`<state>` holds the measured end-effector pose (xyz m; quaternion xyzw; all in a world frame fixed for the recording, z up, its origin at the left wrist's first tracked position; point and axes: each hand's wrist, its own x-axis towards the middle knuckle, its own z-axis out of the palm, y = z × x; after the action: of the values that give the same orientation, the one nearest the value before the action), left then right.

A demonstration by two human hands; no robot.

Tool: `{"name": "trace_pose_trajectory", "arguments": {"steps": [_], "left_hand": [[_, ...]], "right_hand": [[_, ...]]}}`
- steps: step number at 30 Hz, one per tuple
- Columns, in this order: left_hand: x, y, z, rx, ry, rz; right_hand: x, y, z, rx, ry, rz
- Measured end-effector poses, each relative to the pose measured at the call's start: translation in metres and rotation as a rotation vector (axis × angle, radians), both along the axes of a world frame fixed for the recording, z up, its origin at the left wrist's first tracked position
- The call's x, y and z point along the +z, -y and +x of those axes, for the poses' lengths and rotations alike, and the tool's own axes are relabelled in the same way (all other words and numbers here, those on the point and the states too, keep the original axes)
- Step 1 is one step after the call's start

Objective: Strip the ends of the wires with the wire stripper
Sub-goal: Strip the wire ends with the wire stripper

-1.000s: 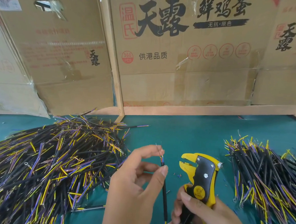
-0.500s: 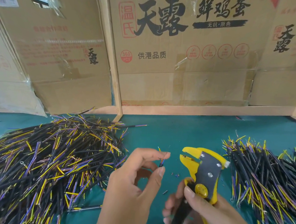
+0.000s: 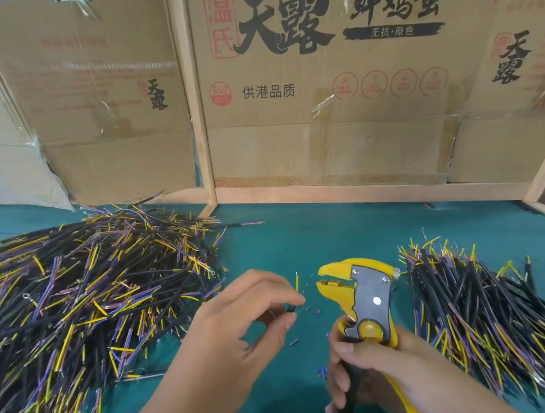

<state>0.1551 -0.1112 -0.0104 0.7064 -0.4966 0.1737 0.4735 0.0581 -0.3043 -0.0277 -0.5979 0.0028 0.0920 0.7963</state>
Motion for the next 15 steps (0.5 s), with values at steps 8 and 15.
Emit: {"name": "trace_pose_trajectory", "arguments": {"steps": [8, 15], "left_hand": [[0.004, -0.002, -0.003, -0.027, 0.091, 0.102], [0.005, -0.004, -0.001, -0.033, 0.121, 0.132]], "right_hand": [[0.006, 0.007, -0.012, 0.044, -0.02, -0.073], [0.006, 0.009, -0.014, 0.109, -0.026, -0.095]]}}
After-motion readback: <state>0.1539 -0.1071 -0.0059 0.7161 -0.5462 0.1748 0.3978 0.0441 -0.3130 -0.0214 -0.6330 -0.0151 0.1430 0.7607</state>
